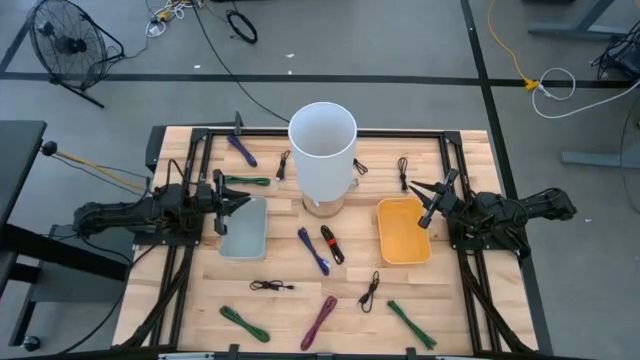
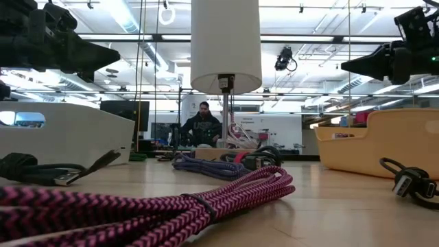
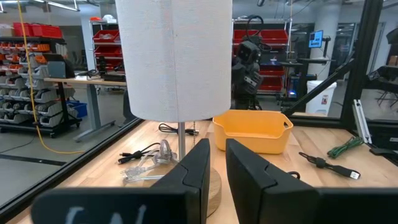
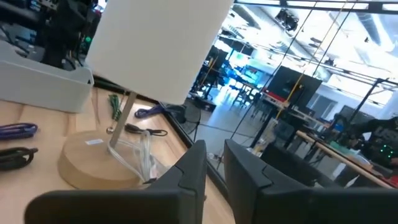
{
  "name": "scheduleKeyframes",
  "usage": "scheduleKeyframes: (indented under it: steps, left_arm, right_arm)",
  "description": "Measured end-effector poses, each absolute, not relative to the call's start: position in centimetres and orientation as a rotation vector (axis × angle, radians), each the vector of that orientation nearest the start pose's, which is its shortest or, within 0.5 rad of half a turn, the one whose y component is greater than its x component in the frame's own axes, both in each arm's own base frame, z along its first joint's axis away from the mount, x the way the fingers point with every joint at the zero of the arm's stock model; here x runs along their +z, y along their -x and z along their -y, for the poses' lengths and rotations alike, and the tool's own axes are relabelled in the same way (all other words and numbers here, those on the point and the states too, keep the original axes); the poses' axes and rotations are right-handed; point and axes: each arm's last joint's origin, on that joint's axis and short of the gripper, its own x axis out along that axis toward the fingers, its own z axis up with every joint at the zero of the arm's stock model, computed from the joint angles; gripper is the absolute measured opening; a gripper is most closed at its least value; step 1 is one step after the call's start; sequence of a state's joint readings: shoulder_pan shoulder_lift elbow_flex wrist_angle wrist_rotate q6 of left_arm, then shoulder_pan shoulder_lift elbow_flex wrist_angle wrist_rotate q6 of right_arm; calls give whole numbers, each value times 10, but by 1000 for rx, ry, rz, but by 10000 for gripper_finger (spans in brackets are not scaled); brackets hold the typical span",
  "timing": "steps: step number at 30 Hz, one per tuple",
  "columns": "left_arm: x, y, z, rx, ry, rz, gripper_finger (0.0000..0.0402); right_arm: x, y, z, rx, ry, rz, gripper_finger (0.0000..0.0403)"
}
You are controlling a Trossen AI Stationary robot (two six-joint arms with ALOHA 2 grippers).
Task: Pick & Place USB Port
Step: Put the black USB charger into the yellow bin
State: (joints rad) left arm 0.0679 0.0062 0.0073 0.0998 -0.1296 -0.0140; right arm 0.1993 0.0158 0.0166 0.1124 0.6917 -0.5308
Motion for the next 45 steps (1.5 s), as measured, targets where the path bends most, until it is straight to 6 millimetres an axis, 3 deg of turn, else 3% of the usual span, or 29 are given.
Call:
scheduleKeyframes:
  steps: [9,14,22,25,28,30,37,41,45]
  left_arm:
    - [176,-96,-11,212,18,110,58]
    - [176,-96,-11,212,19,111,58]
    - [178,-96,-12,257,22,135,58]
    - [182,-95,-12,269,25,173,58]
    - [183,-95,-12,268,26,189,58]
    - [184,-95,-12,268,25,195,58]
    - [184,-95,-13,279,17,193,58]
    - [184,-95,-13,280,29,194,58]
    - [184,-95,-13,280,29,194,58]
  right_arm:
    - [186,-92,-2,-423,200,123,59]
    - [194,-90,0,-473,108,216,58]
    - [226,-80,0,-444,123,421,59]
    - [255,-73,4,-528,123,373,59]
    - [299,-65,7,-550,122,320,59]
    - [327,-61,10,-654,128,228,61]
    - [398,-81,14,-928,169,-59,113]
    - [418,-99,17,-989,138,-169,150]
    - [405,-120,26,-1067,138,-363,189]
